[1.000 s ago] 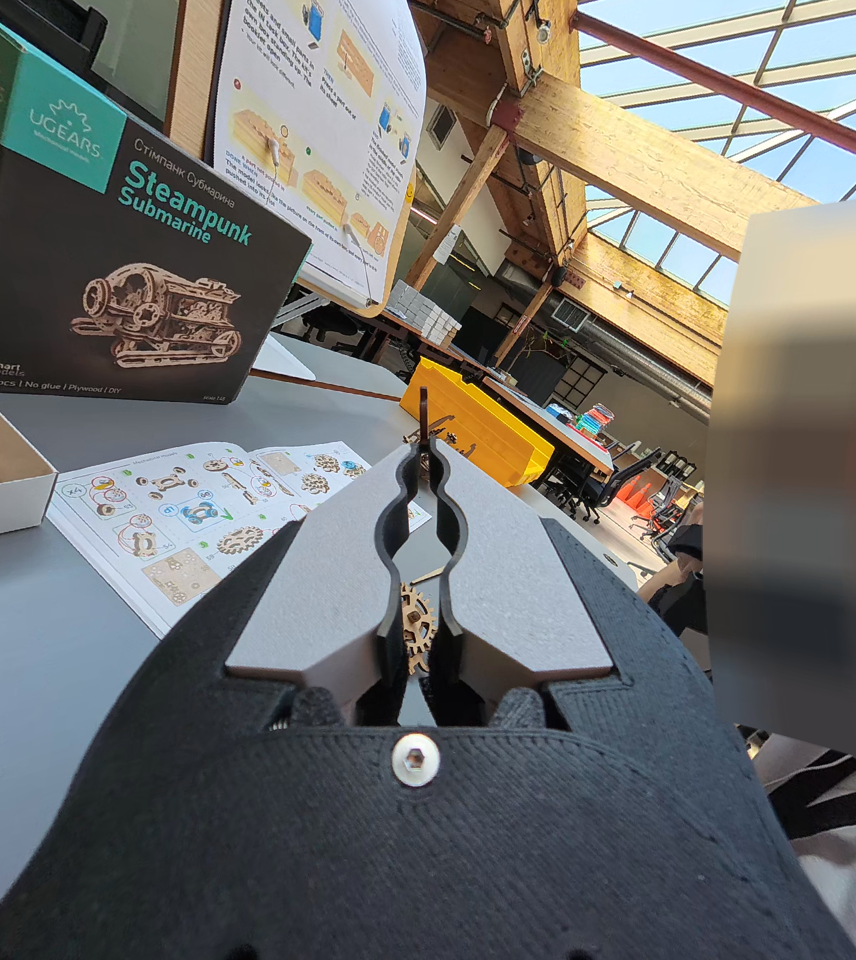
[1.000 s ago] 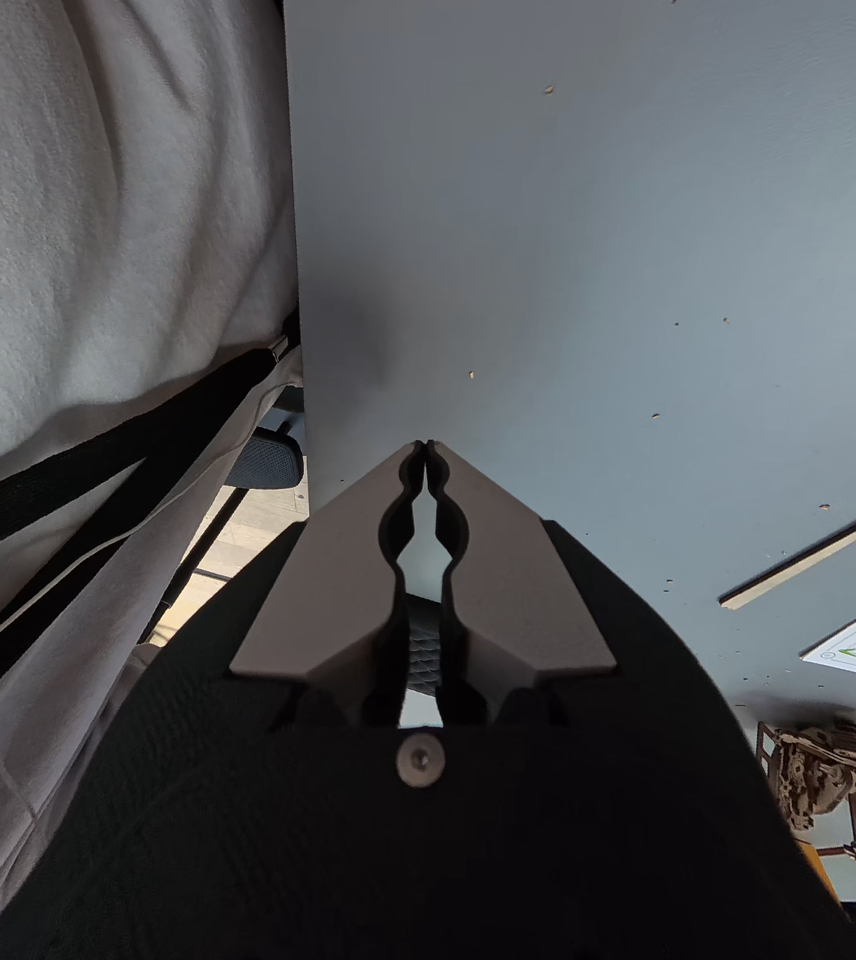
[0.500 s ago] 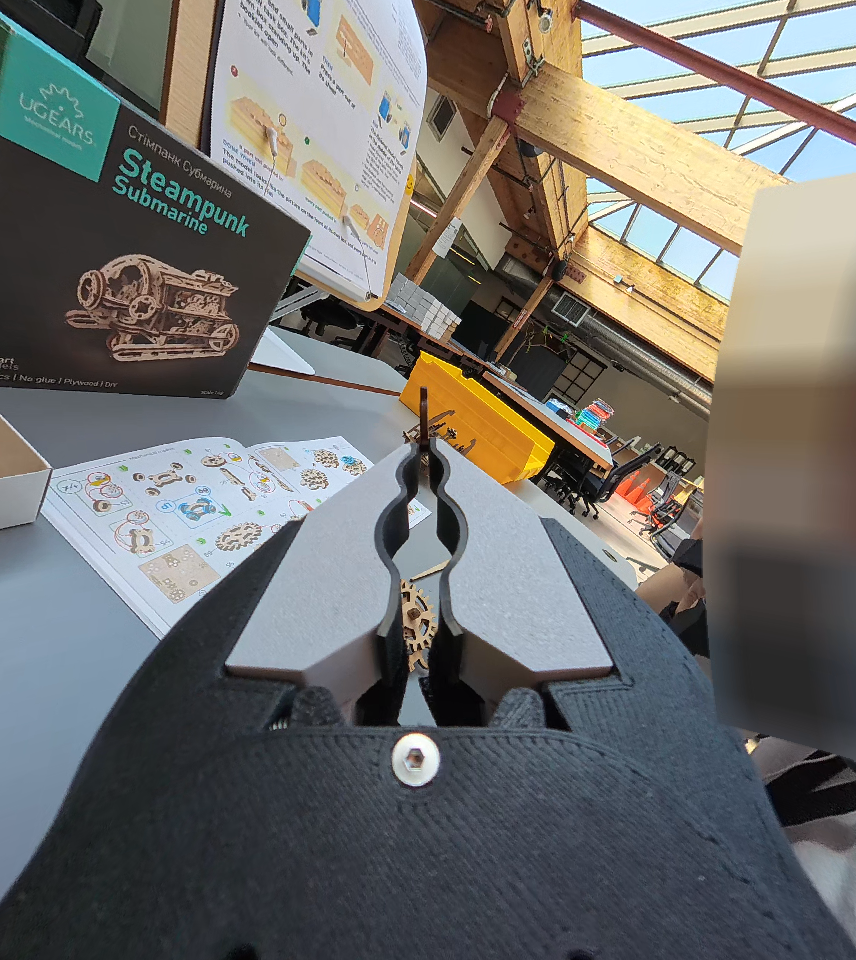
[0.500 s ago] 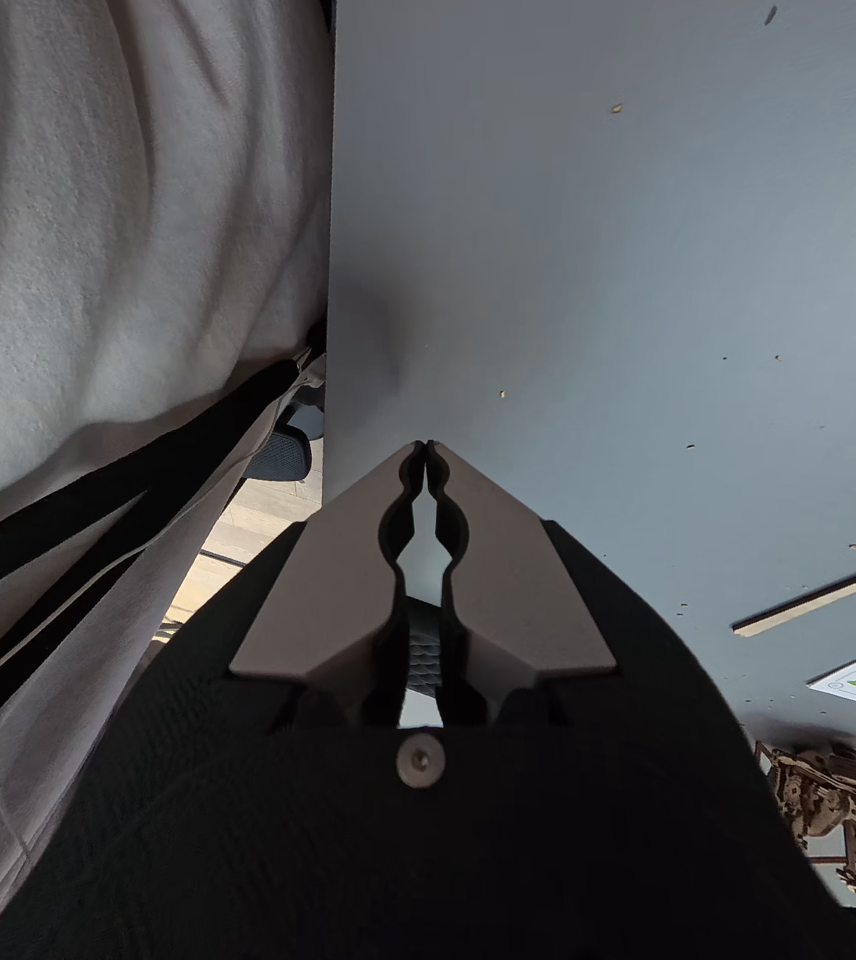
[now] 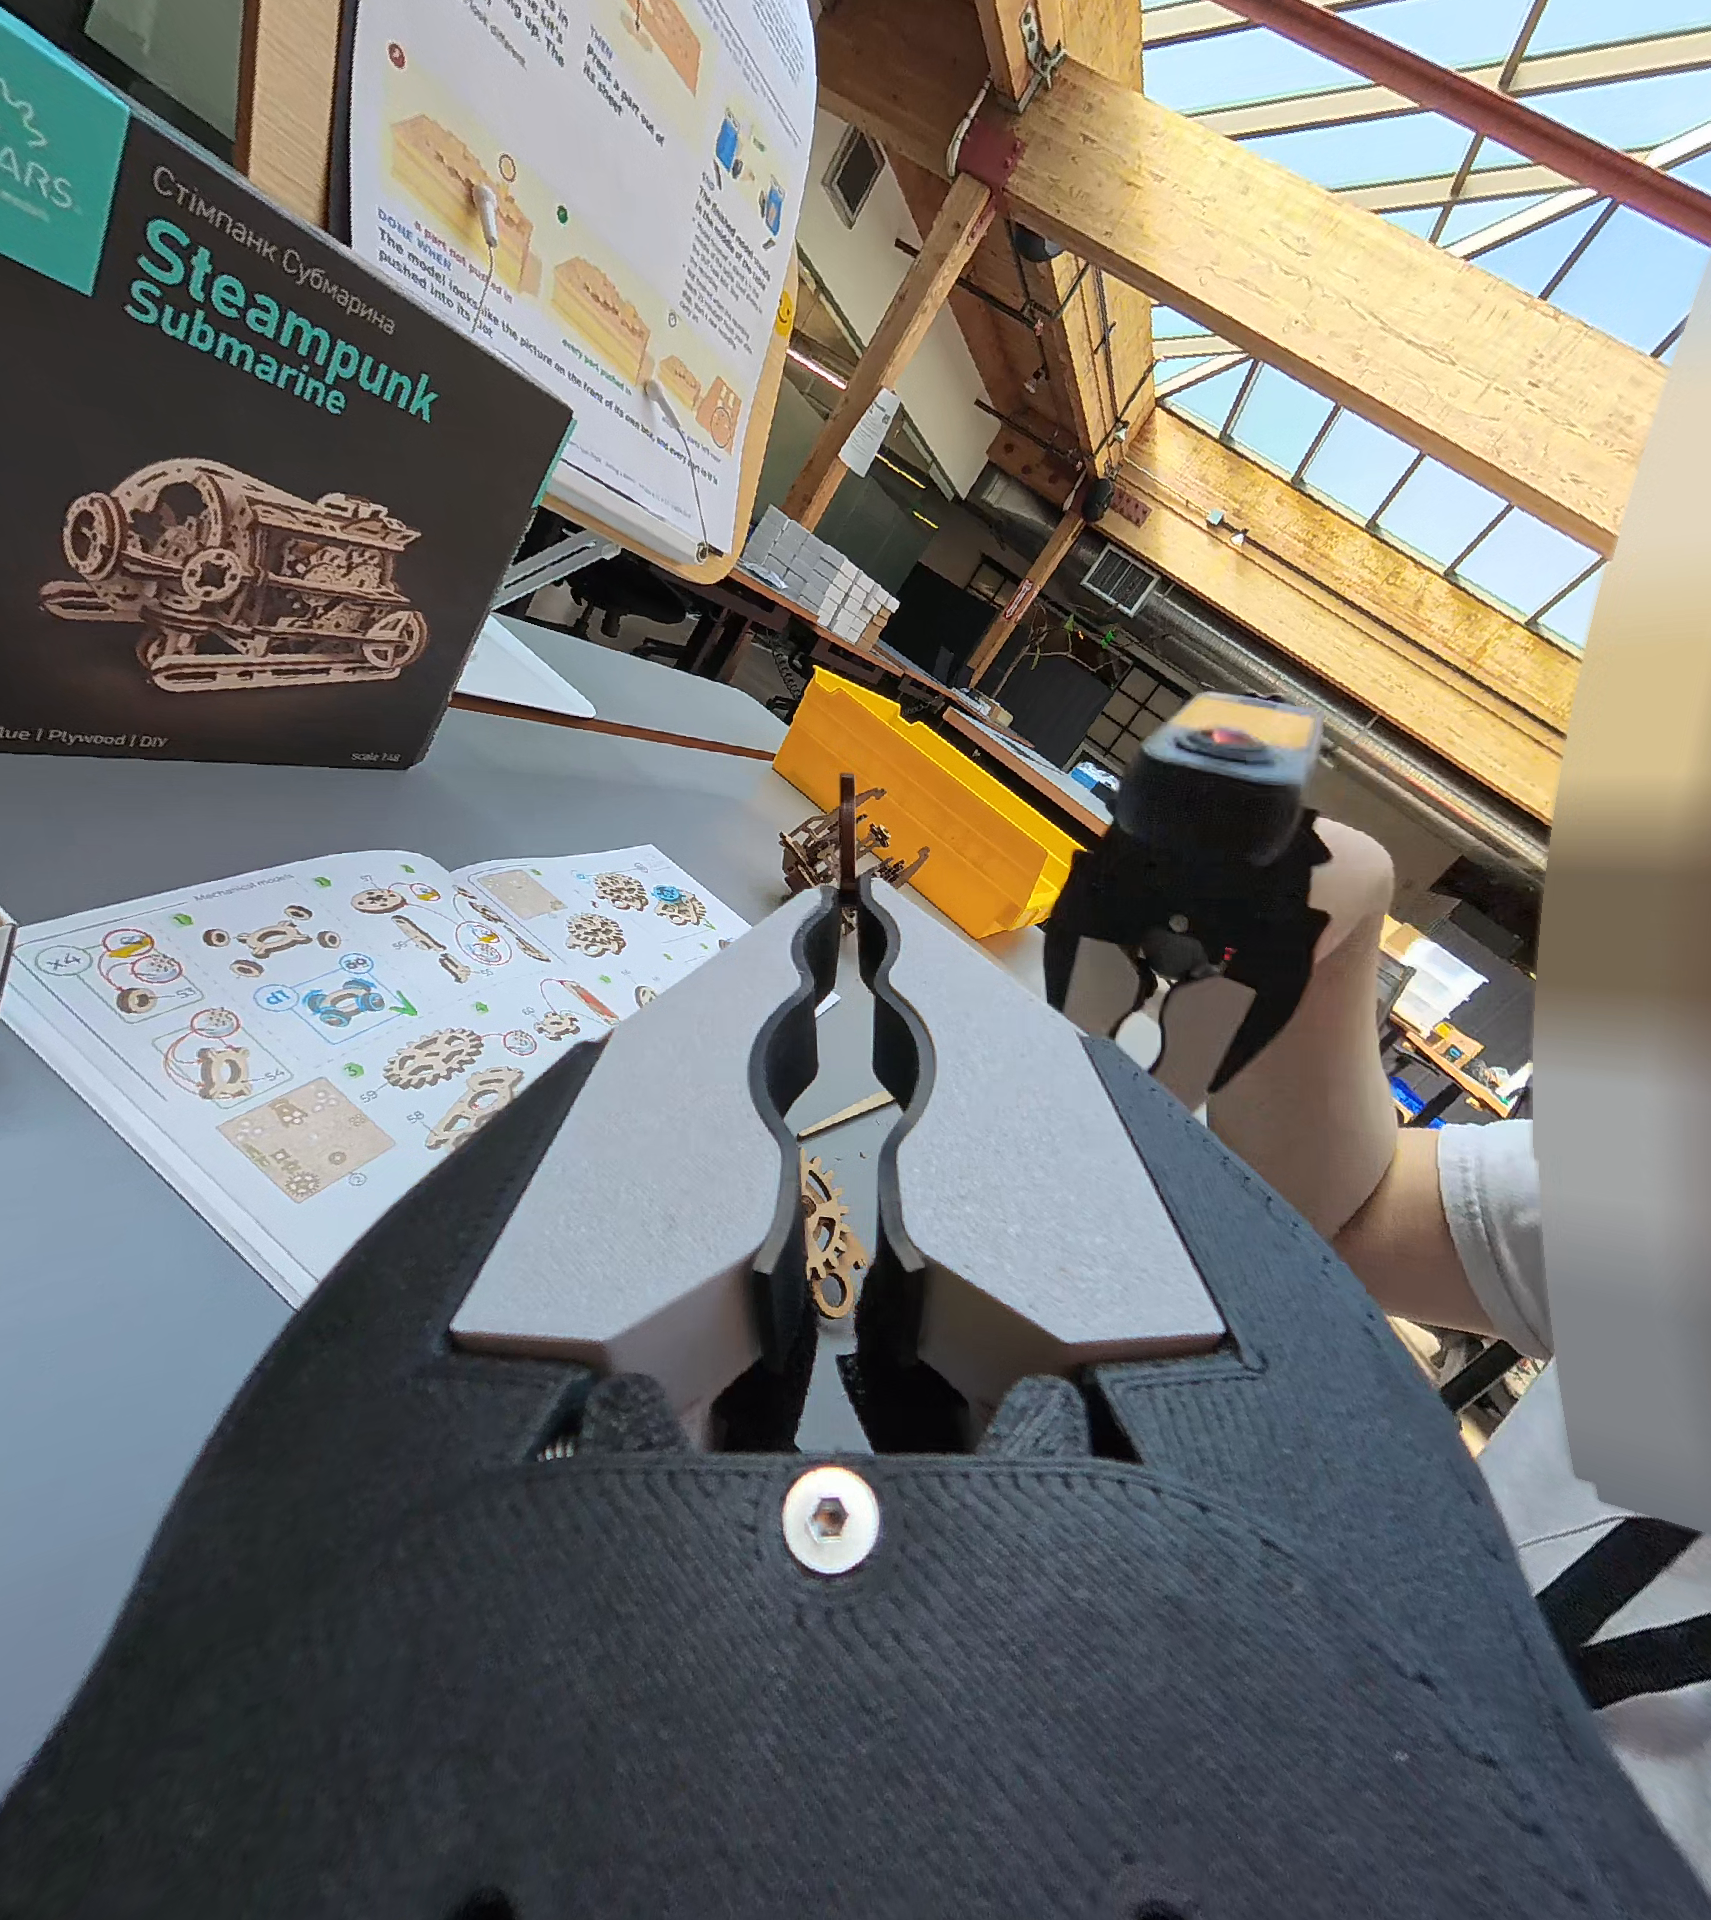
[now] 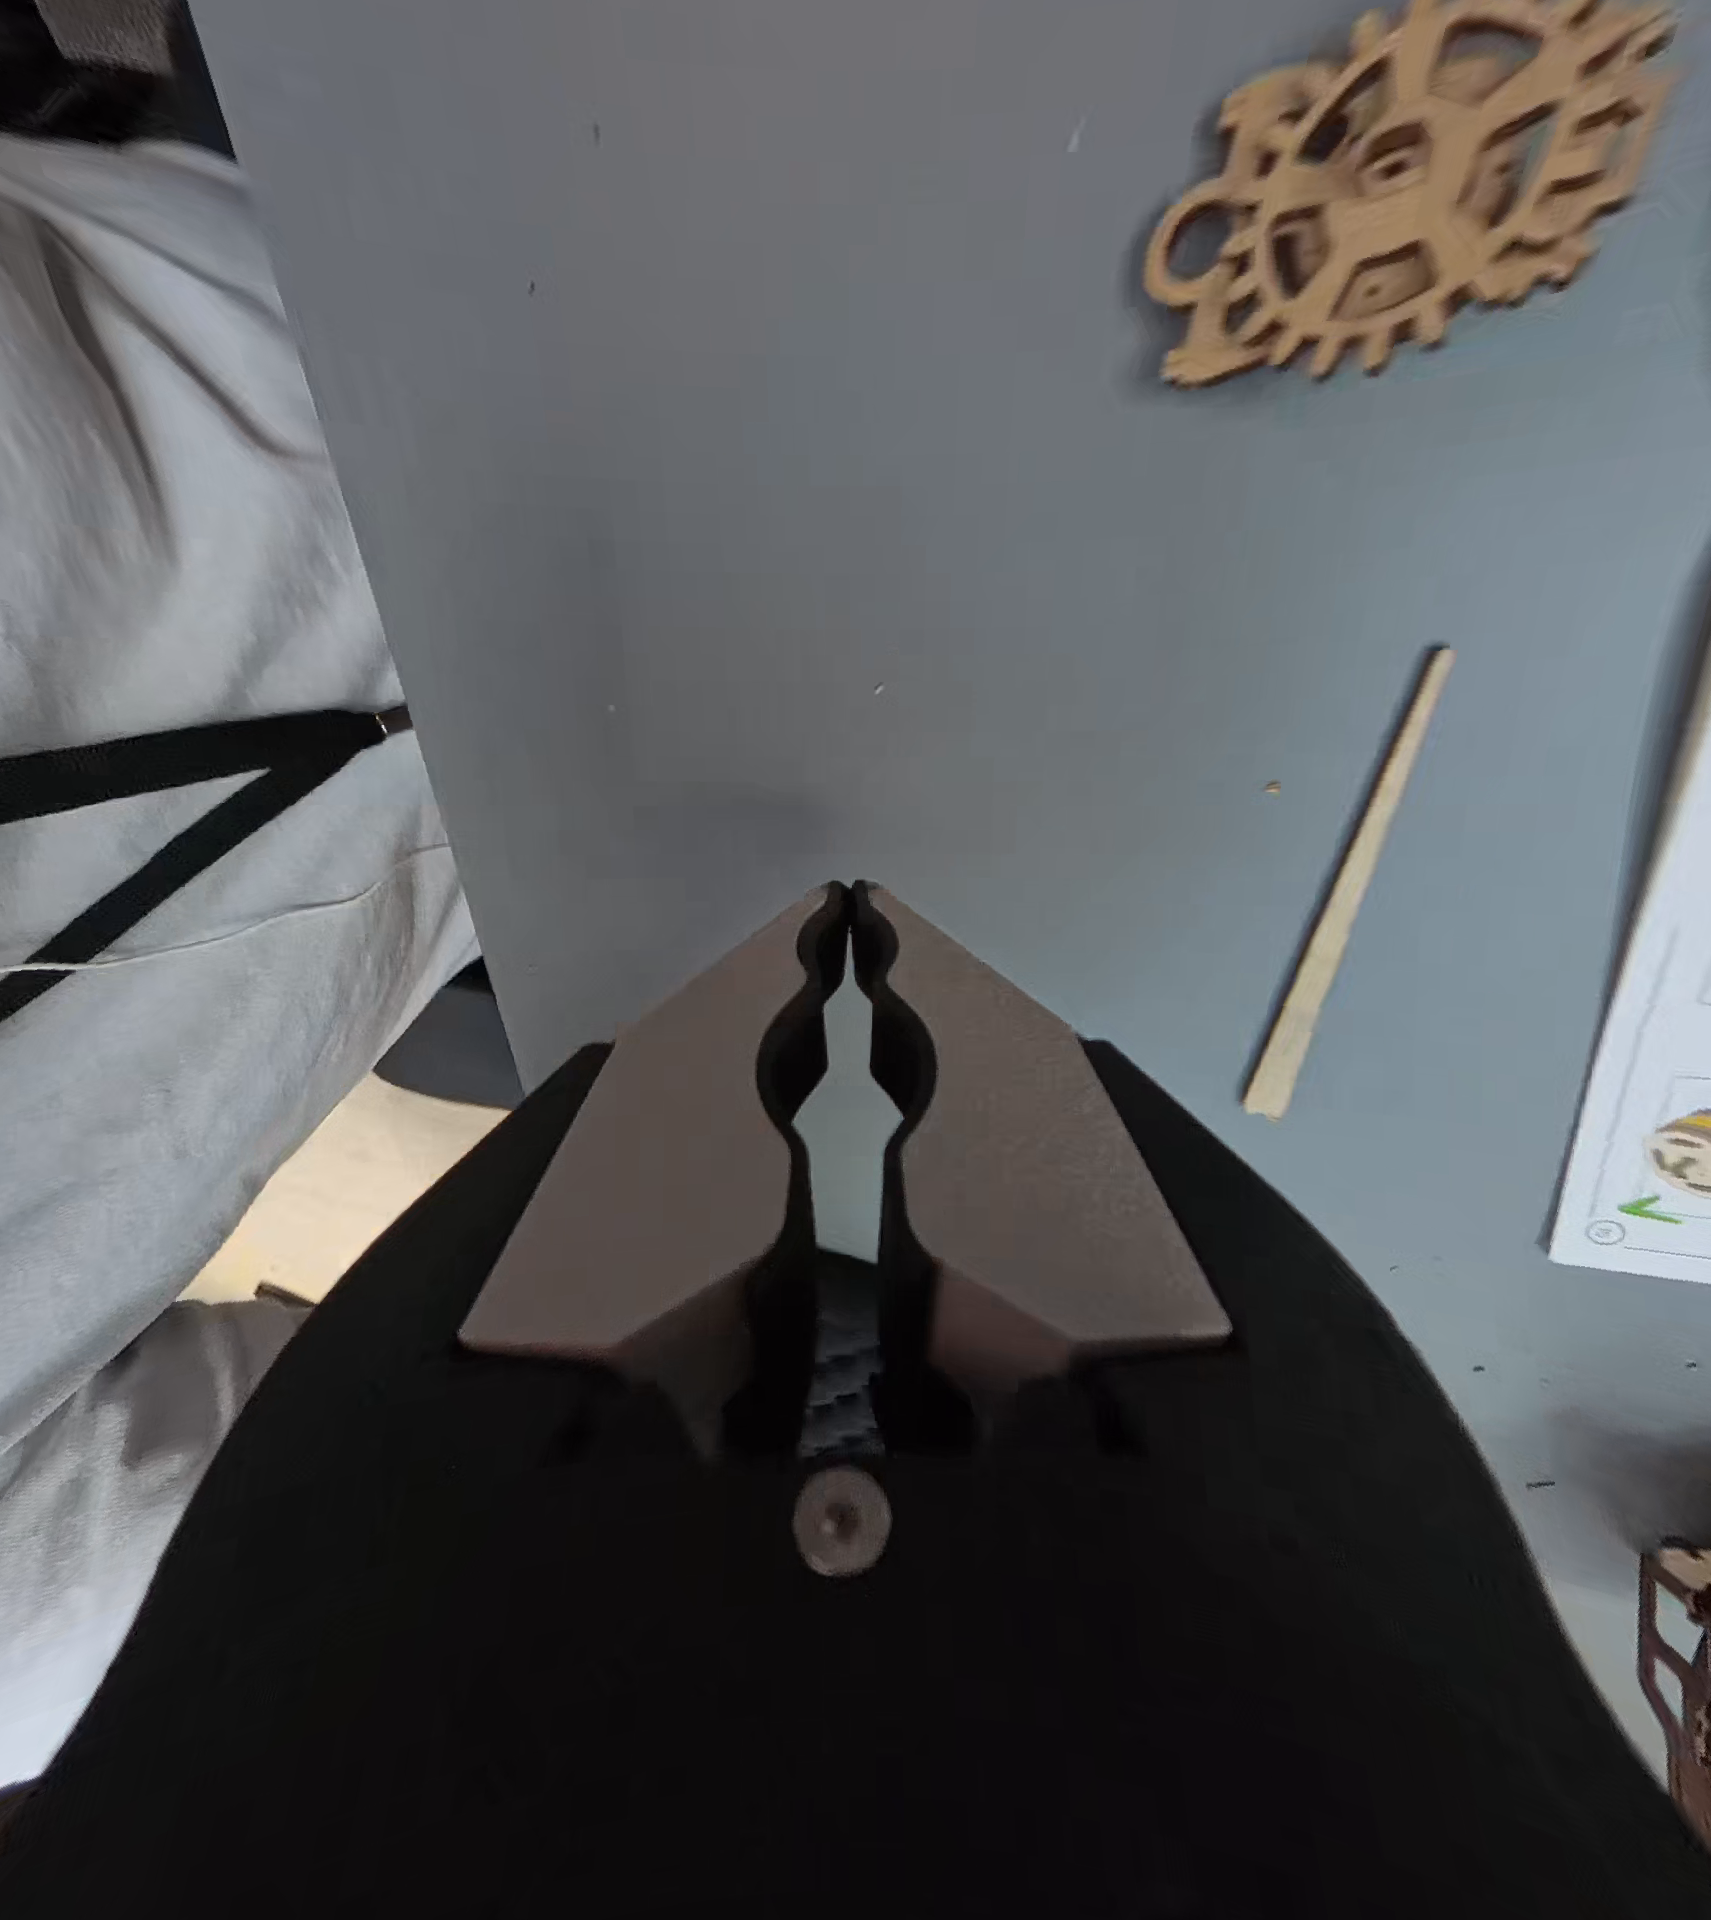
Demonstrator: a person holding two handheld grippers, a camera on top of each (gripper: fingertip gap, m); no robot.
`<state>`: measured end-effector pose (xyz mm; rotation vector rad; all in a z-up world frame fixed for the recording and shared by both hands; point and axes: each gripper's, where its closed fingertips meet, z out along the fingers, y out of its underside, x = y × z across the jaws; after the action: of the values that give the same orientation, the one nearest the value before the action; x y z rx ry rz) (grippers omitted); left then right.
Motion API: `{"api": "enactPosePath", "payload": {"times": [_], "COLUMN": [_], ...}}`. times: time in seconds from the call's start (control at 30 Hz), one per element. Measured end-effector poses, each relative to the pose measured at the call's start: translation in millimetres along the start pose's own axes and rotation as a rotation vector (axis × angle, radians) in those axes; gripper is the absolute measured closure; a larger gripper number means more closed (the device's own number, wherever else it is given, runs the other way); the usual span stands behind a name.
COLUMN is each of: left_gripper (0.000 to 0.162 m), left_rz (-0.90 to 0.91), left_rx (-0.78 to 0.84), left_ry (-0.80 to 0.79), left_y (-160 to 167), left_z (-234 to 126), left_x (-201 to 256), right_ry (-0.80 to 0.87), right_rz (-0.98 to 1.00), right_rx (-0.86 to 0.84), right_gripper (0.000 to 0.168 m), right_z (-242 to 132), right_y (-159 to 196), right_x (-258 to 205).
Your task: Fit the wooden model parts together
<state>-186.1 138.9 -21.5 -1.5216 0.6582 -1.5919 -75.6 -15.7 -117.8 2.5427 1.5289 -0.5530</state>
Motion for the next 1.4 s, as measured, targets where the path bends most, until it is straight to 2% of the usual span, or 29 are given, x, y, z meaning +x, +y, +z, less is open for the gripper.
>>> {"api": "enactPosePath", "payload": {"times": [0.17,0.27,0.37,0.5,0.63,0.73,0.9,1.03,1.17,1.23,1.3,1.4], "left_gripper": [0.162,0.161,0.162,0.162,0.162,0.162,0.162,0.162,0.162,0.162,0.162,0.162], "left_rz": [-0.001,0.007,0.018,0.014,0.016,0.051,0.070,0.097,0.148,0.170,0.175,0.184], "left_rx": [-0.013,-0.009,0.004,0.025,0.039,0.050,0.062,0.060,0.068,0.078,0.085,0.086], "left_ry": [0.016,0.021,0.017,0.016,0.007,-0.021,-0.044,-0.007,0.015,0.024,0.038,0.044], "left_y": [3,1,-3,-8,-11,-15,-26,-49,-77,-86,-90,-83], "left_z": [2,1,-2,-6,-8,-8,-1,14,36,49,61,69], "left_x": [4,6,6,4,2,0,-1,13,18,15,8,-9], "right_ry": [-0.183,-0.246,-0.148,0.101,0.294,0.504,0.838,1.002,1.097,1.186,1.237,1.206], "right_rz": [0.073,0.075,-0.005,-0.115,-0.225,-0.263,-0.274,-0.218,-0.200,-0.216,-0.216,-0.262], "right_rx": [0.490,0.683,0.795,0.963,1.167,1.195,1.339,1.474,1.411,1.382,1.372,1.345], "right_gripper": [0.168,0.168,0.168,0.168,0.150,0.138,0.122,0.108,0.089,0.088,0.095,0.099], "right_z": [-37,-52,-61,-78,-100,-108,-149,-172,-168,-168,-165,-153], "right_y": [-54,-72,-81,-93,-100,-98,-83,-60,-53,-50,-46,-50], "right_x": [45,62,78,101,109,119,118,116,125,128,130,128]}}
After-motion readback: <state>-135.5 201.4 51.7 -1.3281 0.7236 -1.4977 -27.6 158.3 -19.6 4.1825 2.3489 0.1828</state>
